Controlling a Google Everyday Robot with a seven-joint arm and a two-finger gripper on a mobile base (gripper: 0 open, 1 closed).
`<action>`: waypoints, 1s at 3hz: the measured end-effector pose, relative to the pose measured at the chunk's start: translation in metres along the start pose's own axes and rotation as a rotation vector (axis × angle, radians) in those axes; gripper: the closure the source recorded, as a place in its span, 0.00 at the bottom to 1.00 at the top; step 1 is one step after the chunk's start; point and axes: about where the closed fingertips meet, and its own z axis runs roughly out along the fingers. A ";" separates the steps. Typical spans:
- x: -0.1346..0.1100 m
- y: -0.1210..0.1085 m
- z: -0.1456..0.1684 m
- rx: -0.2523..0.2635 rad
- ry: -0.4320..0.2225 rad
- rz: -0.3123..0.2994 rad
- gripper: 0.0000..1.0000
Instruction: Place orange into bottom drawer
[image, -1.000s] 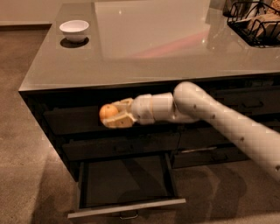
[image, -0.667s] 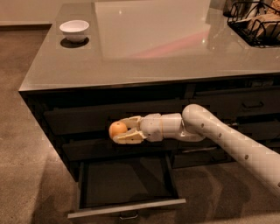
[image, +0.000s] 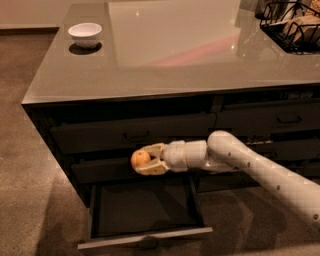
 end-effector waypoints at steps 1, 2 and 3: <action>0.058 -0.004 0.007 -0.014 0.066 -0.051 1.00; 0.109 -0.002 0.010 -0.073 0.098 -0.089 1.00; 0.113 0.000 0.011 -0.079 0.097 -0.090 1.00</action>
Offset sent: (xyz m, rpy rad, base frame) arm -0.0170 -0.0420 -0.1675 -0.1405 -0.0622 0.1844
